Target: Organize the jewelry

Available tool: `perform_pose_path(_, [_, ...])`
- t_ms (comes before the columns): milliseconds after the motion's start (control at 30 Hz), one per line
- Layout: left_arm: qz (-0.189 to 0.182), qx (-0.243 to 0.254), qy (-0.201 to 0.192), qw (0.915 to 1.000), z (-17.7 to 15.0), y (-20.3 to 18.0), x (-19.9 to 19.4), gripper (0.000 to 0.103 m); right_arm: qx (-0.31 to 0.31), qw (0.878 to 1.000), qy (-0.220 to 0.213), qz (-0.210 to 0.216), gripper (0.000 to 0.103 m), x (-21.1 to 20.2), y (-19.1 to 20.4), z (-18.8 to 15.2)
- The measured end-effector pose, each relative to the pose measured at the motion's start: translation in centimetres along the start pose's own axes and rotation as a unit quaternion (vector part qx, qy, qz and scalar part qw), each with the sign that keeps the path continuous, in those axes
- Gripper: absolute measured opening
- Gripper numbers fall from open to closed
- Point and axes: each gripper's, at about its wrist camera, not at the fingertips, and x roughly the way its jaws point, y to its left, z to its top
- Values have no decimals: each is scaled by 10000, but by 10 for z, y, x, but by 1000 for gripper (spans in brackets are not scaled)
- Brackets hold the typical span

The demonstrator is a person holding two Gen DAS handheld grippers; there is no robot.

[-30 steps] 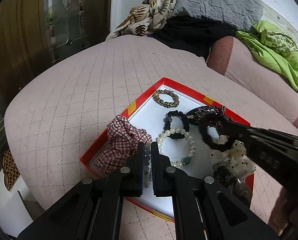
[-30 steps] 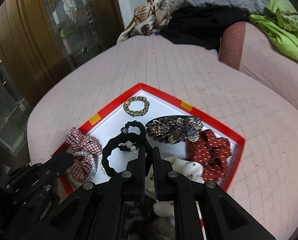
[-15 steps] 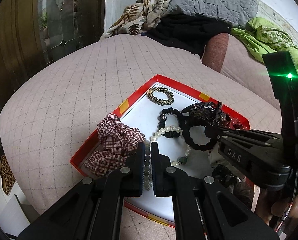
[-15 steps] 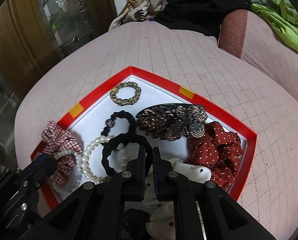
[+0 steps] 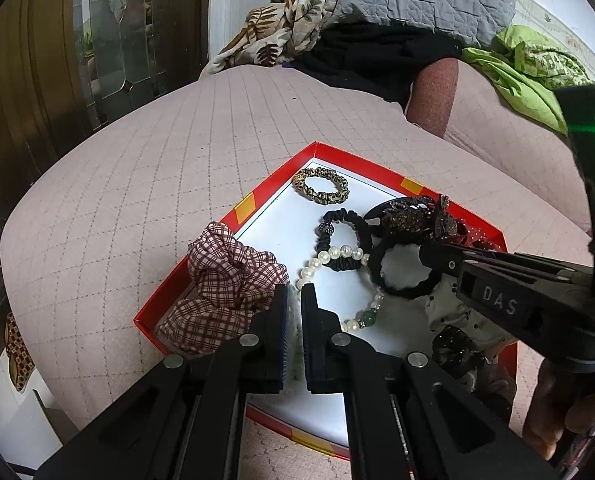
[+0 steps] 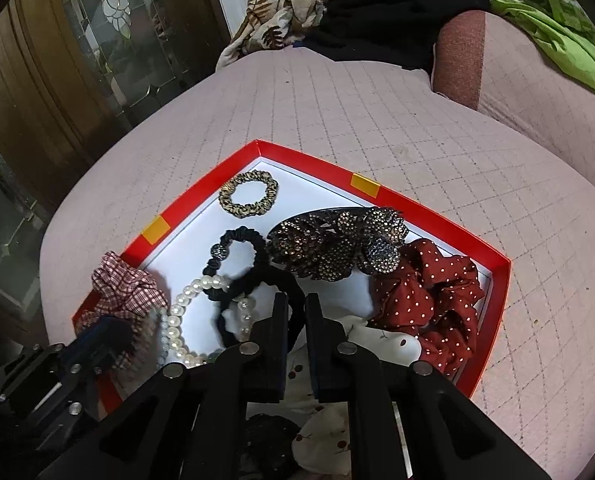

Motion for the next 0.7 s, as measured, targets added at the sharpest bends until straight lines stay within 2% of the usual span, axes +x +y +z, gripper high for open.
perform_pose_path(100, [19, 2, -9, 10000, 0, 0, 0, 14, 15, 10000, -44, 25, 22, -4, 1, 0])
perform_pose_path(167, [38, -12, -67, 10000, 0, 0, -2, 28, 24, 9999, -89, 55, 22, -8, 2, -1])
perform_pose_path(267, [41, -31, -181, 9998, 0, 1, -7, 36, 47, 9998, -162, 99, 22, -17, 3, -1])
perform_pose_path(500, [134, 69, -302, 9994, -2, -3, -12, 41, 183, 9993, -302, 83, 28, -40, 0, -11])
perform_pose_path(700, [221, 32, -438, 9988, -3, -1, -17, 56, 210, 9987, -441, -111, 31, -63, -6, -27])
